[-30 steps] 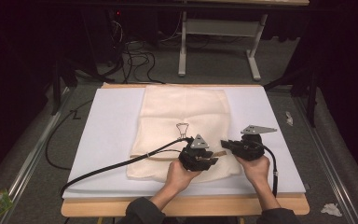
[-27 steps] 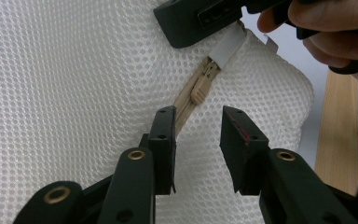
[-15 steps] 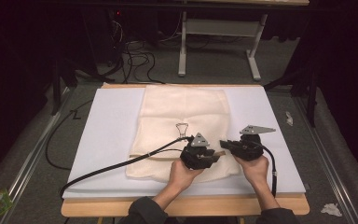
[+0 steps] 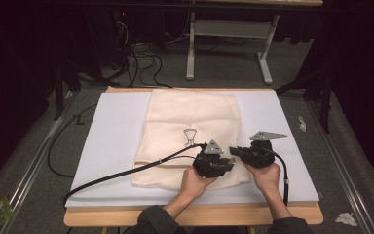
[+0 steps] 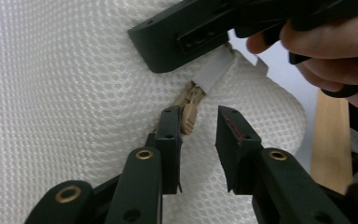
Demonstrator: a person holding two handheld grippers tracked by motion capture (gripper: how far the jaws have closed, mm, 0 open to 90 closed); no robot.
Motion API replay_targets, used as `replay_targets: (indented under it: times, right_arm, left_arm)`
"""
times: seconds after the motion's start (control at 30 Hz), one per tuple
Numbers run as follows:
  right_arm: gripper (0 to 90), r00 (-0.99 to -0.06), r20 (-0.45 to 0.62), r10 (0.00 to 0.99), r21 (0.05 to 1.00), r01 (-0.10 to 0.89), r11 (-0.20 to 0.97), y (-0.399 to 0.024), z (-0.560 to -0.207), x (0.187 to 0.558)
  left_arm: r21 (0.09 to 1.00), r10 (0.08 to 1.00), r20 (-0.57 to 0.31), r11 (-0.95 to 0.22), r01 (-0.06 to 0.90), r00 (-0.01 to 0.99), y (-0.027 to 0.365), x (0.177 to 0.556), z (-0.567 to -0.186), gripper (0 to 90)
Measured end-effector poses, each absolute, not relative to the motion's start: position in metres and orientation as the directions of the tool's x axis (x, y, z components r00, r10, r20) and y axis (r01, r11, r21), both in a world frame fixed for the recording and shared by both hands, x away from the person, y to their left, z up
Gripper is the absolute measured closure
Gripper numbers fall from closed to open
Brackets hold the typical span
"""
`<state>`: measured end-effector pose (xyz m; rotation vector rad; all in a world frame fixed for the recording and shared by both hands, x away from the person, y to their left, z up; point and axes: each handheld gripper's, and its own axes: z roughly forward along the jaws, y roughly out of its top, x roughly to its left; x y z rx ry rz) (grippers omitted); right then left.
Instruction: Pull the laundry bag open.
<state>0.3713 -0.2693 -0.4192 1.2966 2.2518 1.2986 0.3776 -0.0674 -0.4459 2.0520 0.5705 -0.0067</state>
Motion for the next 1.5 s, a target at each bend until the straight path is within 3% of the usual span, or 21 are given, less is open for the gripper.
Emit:
replay_targets:
  times: [0.6,1.5]
  right_arm:
    - [87.5,-0.584,0.202,0.786,0.786,0.576,0.226,-0.2661,-0.4200,0.3713]
    - [87.7,-0.589,0.196,0.784,0.786,0.573,0.234,-0.2726,-0.4213,0.3685]
  left_arm:
    - [0.818,0.404,-0.220,-0.420,0.393,0.888,-0.0681,0.3803,-0.4470,85.9]
    - [0.815,0.382,-0.188,-0.454,0.360,0.905,-0.0612,0.3765,-0.4397,86.9]
